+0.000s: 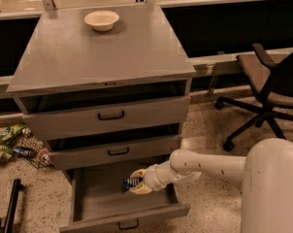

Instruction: Place rxbar blueberry into bottom drawer

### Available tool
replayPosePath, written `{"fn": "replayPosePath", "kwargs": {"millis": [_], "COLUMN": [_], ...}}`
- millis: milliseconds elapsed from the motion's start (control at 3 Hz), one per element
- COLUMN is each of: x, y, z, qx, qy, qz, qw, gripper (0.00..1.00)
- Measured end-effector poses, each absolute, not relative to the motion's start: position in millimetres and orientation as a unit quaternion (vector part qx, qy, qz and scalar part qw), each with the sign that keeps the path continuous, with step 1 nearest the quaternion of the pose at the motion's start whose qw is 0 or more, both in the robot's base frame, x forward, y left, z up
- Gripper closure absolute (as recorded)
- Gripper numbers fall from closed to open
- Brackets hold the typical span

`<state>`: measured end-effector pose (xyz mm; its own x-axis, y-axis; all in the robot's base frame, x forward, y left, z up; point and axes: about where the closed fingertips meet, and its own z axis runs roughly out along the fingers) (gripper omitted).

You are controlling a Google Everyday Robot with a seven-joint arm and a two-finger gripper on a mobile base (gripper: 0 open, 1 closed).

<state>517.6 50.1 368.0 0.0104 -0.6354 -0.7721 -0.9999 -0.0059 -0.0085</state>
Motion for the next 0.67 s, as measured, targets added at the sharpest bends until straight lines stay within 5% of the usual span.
{"fn": "replayPosePath", "kwargs": {"millis": [667], "x": [527.1], "y": [64.3], "z": [261.3], "qx": [-0.629], "qy": [0.643], "qz": [0.327], "qw": [0.291], "gripper": [1.0]}}
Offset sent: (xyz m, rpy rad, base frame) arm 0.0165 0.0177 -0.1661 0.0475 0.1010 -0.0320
